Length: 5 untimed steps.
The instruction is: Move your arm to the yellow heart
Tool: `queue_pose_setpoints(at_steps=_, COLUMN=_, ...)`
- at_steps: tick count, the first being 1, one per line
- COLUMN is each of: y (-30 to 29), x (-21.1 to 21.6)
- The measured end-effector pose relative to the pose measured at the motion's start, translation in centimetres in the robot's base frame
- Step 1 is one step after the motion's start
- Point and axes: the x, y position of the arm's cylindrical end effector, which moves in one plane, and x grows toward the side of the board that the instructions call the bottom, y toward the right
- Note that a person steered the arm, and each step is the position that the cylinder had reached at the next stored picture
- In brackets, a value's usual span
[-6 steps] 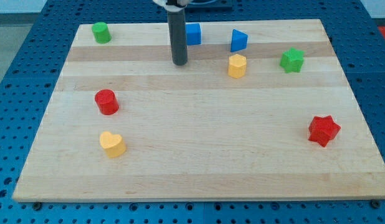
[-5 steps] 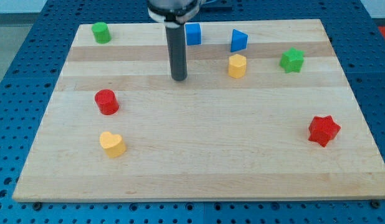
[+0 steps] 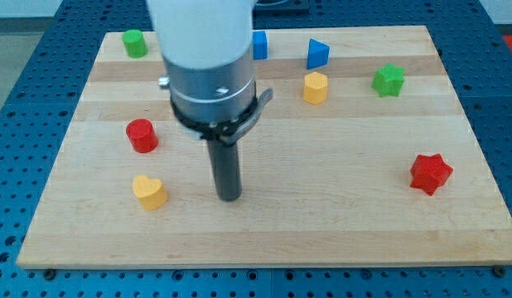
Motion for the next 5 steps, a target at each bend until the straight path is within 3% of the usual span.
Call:
queue_pose_setpoints(at_steps=2, y=-2.1, x=1.1)
queue_pose_setpoints(at_steps=3, y=-7.1, x=1.7)
queue_pose_setpoints(at_steps=5, y=-10.7, x=2.5)
